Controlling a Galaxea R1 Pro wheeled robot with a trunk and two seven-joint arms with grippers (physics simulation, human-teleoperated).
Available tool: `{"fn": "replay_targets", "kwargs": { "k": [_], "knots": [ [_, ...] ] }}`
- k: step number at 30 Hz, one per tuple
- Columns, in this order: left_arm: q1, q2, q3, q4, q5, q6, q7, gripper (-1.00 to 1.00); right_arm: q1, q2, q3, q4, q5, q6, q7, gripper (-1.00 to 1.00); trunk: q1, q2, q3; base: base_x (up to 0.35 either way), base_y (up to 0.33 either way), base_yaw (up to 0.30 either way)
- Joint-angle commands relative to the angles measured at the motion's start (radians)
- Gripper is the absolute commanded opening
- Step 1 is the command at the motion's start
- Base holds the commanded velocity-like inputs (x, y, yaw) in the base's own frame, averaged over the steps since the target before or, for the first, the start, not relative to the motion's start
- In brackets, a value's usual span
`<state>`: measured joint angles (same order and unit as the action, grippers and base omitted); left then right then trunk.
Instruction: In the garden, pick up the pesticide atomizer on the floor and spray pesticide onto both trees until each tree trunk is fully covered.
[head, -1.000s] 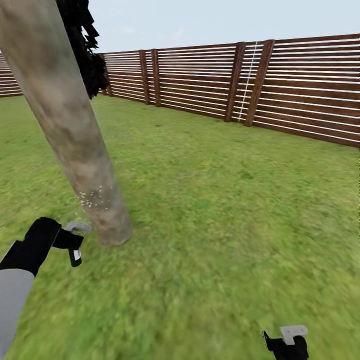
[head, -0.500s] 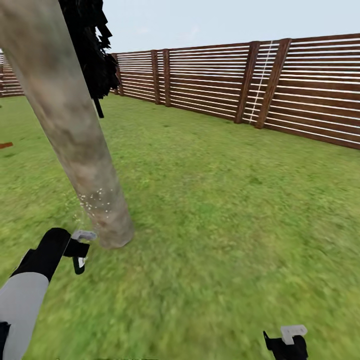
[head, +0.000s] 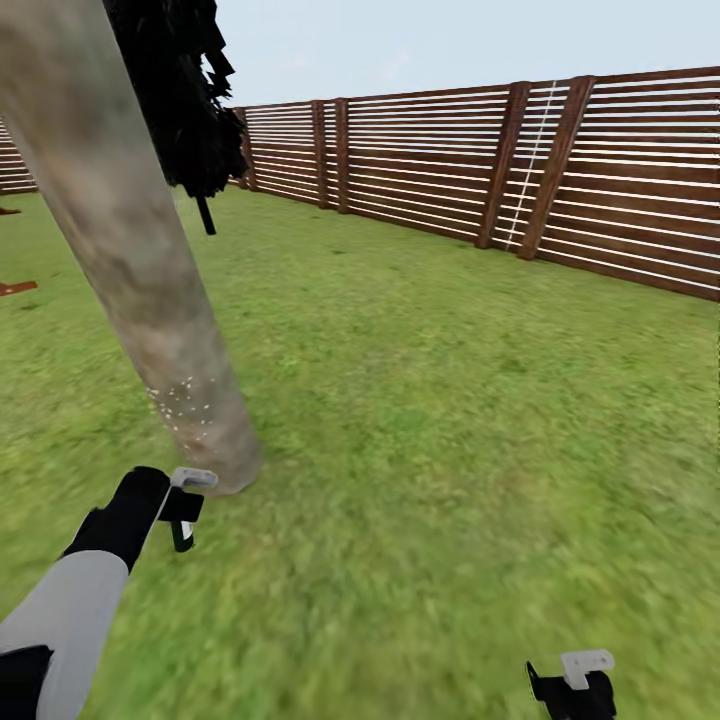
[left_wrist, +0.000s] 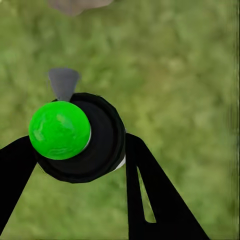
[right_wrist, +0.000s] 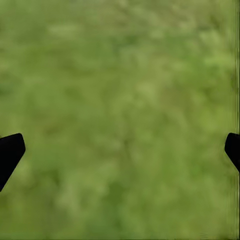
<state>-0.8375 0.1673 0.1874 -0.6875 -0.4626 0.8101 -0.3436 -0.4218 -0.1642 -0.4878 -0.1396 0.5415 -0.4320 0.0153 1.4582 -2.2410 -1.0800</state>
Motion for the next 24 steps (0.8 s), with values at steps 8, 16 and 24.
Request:
{"fn": "replay_targets", "kwargs": {
  "k": [8,16,24],
  "knots": [
    [0.0,-0.003,0.0,0.002,0.001,0.0,0.043,-1.0,0.0,0.001,0.0,0.0,0.0,0.001,0.002,1.0,0.0,0.0,0.0,0.08,-0.272,0.033],
    [0.0,-0.035,-0.002,0.002,0.001,0.0,0.046,-1.0,0.0,0.002,0.0,0.0,0.0,0.001,0.002,1.0,0.0,0.0,0.0,0.223,-0.201,0.264],
    [0.0,-0.038,-0.003,0.008,-0.001,0.0,0.05,-1.0,0.0,-0.001,0.0,0.0,0.001,0.001,0.002,1.0,0.0,0.0,0.0,0.14,-0.249,0.129]
  ]
}}
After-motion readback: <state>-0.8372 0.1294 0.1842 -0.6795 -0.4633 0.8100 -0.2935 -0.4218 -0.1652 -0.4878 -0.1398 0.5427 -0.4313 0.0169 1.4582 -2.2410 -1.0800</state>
